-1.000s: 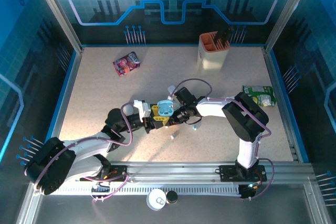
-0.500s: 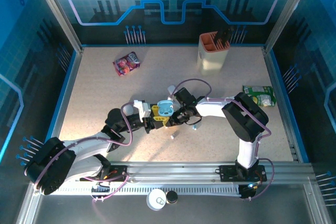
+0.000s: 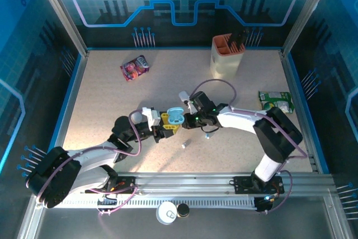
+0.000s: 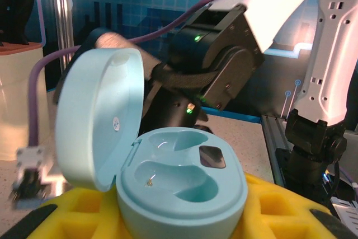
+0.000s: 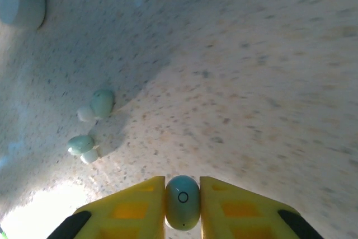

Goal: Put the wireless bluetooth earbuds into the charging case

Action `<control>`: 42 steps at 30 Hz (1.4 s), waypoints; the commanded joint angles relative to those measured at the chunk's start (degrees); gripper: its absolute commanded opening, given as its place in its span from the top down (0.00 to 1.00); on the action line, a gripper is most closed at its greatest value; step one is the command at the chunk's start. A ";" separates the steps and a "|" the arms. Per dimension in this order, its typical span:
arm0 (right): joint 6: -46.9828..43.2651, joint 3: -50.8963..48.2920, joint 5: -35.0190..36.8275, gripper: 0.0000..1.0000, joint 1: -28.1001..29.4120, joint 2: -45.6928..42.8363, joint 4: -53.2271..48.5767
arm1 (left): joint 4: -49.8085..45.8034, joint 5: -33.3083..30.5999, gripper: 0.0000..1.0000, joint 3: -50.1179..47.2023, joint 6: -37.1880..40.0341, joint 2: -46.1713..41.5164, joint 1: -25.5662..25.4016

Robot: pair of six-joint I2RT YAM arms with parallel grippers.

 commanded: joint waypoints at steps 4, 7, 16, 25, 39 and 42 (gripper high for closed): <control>7.74 -3.55 17.40 0.82 -1.58 -7.02 -4.21 | -0.03 -0.76 0.66 -1.26 2.09 -1.57 0.65; 9.06 -3.80 21.54 0.81 -1.69 -8.50 -6.52 | -0.13 -0.79 0.66 -1.35 2.26 -1.27 0.71; 14.49 -0.24 30.45 0.85 -1.34 -7.72 -15.19 | -0.74 -0.55 0.66 -1.01 3.25 -0.03 0.65; 14.67 -0.59 32.52 0.85 -1.12 -12.92 -16.31 | 0.95 -1.79 0.66 -0.91 3.51 2.87 0.65; 15.30 0.28 33.27 0.85 -1.60 -10.87 -20.06 | 1.60 -1.55 0.66 1.01 3.37 5.97 0.71; 15.57 0.38 33.16 0.85 -1.52 -10.52 -20.71 | 1.33 -1.56 0.66 1.19 3.75 6.31 0.66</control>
